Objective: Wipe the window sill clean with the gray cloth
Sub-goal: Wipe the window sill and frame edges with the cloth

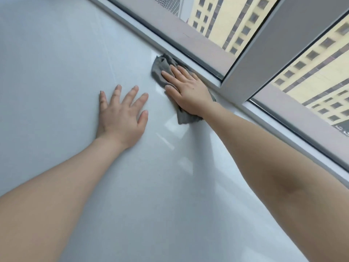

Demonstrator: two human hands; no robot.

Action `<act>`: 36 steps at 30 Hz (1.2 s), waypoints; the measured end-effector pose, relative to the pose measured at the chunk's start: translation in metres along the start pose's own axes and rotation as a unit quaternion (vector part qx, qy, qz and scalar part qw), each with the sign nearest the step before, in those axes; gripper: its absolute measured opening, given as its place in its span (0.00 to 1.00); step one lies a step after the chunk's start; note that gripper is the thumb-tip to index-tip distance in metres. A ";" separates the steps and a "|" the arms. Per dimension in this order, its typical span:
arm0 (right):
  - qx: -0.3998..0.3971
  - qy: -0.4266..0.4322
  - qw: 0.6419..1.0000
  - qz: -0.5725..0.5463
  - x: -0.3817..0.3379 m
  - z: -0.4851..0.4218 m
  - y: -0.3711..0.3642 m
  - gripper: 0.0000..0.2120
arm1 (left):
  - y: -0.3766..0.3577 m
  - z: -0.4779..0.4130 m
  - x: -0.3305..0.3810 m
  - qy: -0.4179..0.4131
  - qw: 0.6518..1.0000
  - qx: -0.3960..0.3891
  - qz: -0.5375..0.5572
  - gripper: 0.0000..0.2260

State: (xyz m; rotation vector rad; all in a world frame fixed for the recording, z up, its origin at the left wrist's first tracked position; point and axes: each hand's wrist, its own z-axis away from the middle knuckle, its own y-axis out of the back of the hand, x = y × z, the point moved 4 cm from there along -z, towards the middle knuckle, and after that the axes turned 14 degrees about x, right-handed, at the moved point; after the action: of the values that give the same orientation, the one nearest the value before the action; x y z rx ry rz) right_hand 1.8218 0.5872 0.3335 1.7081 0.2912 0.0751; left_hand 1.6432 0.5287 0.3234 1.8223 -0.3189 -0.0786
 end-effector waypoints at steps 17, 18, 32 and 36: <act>0.044 -0.308 0.949 0.039 0.029 0.169 0.023 0.27 | 0.001 0.001 -0.001 -0.002 1.000 -0.016 -0.007 0.22; 0.042 -0.249 0.967 0.017 0.007 0.147 0.017 0.26 | 0.000 0.001 -0.001 -0.004 1.000 -0.019 -0.010 0.22; -0.003 0.103 0.994 -0.029 0.006 0.334 0.059 0.21 | 0.022 0.055 -0.013 -0.082 0.993 -0.047 0.068 0.22; 0.053 -0.265 0.962 0.041 0.051 0.231 0.040 0.24 | 0.028 0.074 -0.009 -0.082 0.993 -0.044 0.075 0.25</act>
State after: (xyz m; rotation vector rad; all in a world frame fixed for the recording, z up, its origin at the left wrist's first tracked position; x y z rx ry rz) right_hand 1.9268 0.3718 0.3296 1.7749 -0.1786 -0.3385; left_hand 1.6136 0.4553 0.3291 1.7037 -0.5586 -0.1362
